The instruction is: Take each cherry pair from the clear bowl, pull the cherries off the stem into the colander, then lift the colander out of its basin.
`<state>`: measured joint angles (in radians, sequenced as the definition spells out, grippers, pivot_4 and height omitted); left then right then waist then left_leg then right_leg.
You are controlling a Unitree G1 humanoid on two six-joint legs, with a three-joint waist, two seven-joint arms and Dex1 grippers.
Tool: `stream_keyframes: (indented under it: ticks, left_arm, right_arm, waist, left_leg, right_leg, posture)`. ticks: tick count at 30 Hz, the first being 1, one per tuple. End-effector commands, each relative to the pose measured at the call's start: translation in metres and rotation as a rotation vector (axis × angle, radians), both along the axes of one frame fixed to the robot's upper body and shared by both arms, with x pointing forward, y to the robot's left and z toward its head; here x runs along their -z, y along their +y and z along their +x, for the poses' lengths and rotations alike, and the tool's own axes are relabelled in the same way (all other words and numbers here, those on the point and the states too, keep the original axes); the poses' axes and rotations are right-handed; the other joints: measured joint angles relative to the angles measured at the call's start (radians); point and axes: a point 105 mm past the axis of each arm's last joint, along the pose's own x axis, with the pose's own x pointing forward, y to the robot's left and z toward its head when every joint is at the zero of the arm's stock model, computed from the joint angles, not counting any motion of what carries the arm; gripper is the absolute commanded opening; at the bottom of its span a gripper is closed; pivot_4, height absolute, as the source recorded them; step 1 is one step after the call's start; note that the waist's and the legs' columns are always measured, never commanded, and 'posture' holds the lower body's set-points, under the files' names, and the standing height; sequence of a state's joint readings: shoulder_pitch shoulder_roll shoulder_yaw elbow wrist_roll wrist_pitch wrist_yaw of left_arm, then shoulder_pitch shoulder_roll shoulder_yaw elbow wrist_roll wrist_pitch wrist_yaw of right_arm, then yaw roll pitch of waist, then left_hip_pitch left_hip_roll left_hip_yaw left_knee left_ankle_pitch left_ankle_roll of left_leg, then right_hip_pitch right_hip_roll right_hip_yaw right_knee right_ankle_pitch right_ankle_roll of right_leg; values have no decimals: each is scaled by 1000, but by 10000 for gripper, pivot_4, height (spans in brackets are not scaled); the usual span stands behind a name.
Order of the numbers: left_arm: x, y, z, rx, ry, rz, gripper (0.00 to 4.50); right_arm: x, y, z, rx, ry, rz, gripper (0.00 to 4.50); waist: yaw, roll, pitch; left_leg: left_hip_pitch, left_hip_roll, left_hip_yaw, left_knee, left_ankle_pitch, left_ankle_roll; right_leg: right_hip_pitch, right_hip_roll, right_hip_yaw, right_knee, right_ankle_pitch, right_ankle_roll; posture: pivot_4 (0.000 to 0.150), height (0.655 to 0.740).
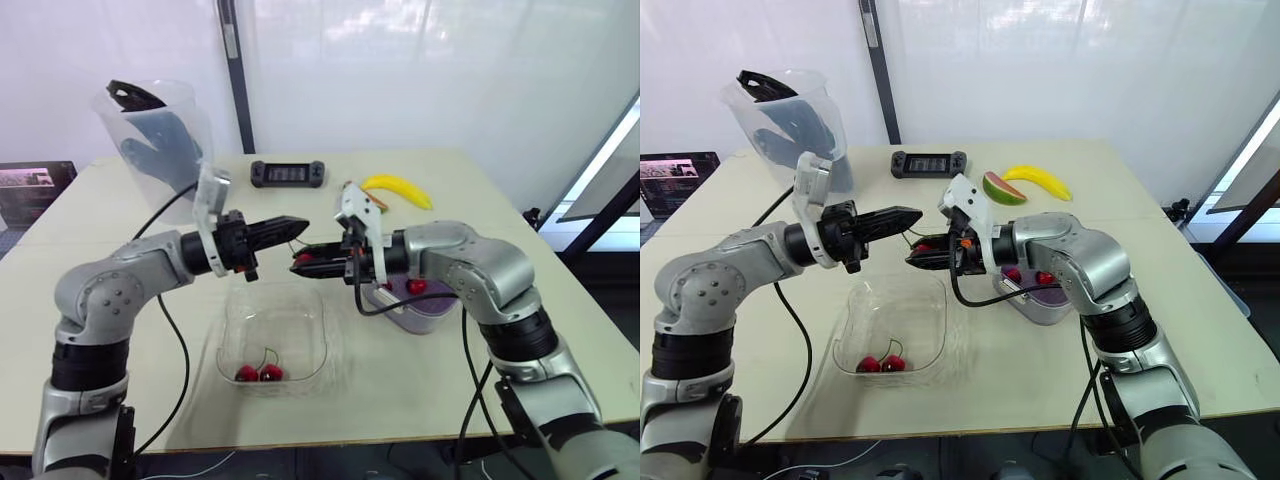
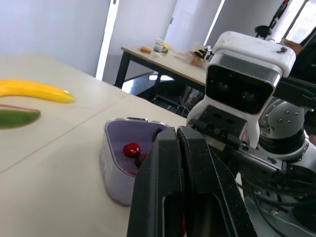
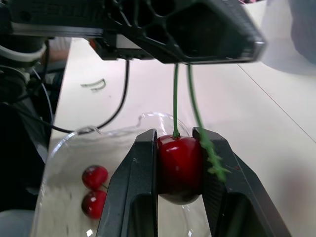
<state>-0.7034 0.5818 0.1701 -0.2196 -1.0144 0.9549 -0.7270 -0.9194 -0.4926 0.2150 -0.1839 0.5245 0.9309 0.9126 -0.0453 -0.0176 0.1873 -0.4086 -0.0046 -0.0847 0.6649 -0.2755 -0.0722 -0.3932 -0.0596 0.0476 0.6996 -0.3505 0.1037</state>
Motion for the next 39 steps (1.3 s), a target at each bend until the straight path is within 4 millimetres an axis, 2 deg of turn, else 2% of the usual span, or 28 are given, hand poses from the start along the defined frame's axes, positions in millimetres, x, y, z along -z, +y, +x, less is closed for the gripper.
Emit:
stream_keyframes:
  ticks: [1, 12, 23, 26, 31, 35, 39]
  left_arm:
    - [-20, 1, -11, 13, -92, -32, 0]
    - [-23, 1, -8, 11, -93, -42, 0]
    - [-27, 1, -8, 19, -98, -47, 0]
    - [-26, 1, -9, 21, -97, -48, 0]
    - [-25, 4, -8, 10, -95, -44, 0]
    - [-19, 16, -8, -24, -92, -22, 0]
    - [-15, 26, -8, -56, -85, -11, 0]
  right_arm:
    - [7, -6, 3, 21, 24, -34, 6591]
    - [22, -18, 7, 52, 27, -126, 6591]
    - [21, -26, 11, 76, 28, -148, 6591]
    - [13, -26, 10, 74, 25, -113, 6591]
    - [-13, -34, 3, 49, 16, -29, 6591]
    - [-46, -60, -4, 45, -18, 63, 6591]
    - [-51, -95, 5, 147, -50, 31, 6591]
  waist:
    - [0, 0, 0]
    - [0, 0, 0]
    - [0, 0, 0]
    - [1, 0, 0]
    - [1, 0, 0]
    - [1, 0, 0]
    - [3, 0, 0]
  left_leg:
    - [0, 0, 0, 0, 0, 0]
    - [0, 0, 0, 0, 0, 0]
    - [0, 0, 0, 0, 0, 0]
    - [0, 0, 0, 0, 0, 0]
    - [0, 0, 0, 0, 0, 0]
    - [0, 0, 0, 0, 0, 0]
    - [0, 0, 0, 0, 0, 0]
  right_leg:
    - [0, 0, 0, 0, 0, 0]
    - [0, 0, 0, 0, 0, 0]
    - [0, 0, 0, 0, 0, 0]
    - [0, 0, 0, 0, 0, 0]
    - [0, 0, 0, 0, 0, 0]
    - [0, 0, 0, -1, 0, 0]
    - [1, 0, 0, -1, 0, 0]
  posture:
    - [1500, 7400]
    - [1500, 7400]
    - [1500, 7400]
    - [1500, 7400]
    - [1500, 7400]
    - [1500, 7400]
    - [1500, 7400]
